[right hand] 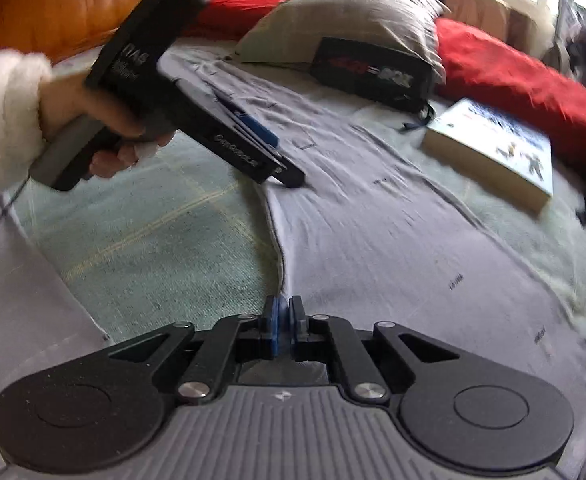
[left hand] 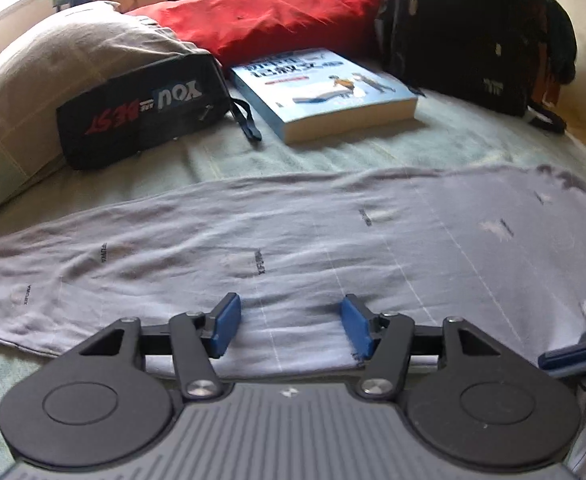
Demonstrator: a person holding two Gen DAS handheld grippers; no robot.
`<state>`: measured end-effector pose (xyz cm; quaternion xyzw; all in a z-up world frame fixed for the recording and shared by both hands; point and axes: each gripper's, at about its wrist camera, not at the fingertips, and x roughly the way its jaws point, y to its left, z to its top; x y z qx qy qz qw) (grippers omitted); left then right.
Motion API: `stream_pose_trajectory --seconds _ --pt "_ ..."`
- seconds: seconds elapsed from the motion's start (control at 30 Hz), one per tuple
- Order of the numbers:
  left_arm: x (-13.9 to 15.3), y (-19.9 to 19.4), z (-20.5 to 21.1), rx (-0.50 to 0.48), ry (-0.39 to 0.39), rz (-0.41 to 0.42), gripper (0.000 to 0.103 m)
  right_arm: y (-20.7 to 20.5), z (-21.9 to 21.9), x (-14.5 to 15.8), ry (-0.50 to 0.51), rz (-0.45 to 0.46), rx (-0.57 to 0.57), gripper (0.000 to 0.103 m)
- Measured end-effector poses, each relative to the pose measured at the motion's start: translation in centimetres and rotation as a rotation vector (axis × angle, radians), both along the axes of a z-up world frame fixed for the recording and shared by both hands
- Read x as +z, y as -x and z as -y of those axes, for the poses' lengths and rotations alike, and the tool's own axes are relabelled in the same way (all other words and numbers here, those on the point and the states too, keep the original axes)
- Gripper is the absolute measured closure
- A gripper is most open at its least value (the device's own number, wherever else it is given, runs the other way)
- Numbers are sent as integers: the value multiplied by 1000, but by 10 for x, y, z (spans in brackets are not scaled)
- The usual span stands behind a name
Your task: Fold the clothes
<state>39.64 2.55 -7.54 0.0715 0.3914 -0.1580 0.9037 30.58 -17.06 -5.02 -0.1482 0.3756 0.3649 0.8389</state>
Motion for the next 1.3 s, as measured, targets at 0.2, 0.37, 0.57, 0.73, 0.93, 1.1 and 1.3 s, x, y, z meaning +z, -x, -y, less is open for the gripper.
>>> stream_pose_trajectory --seconds 0.2,0.37,0.57,0.73,0.93,1.1,1.3 --pt "12 21 32 -138 -23 73 46 -2 49 14 -111 -4 -251 60" --pt "-5 24 39 -142 -79 67 39 1 74 -16 -51 -59 -401 46" --pt "10 25 23 -30 -117 63 40 45 78 -11 53 78 -431 25" --pt "33 46 75 -194 -47 96 35 67 87 -3 36 127 -553 5" --pt "12 61 141 -350 -61 66 34 93 116 -15 -56 42 -619 4" --pt "2 40 126 -207 -1 -5 29 111 140 -19 -85 13 -658 0" --pt "28 40 87 -121 28 10 30 125 156 -19 -178 1 -684 0"
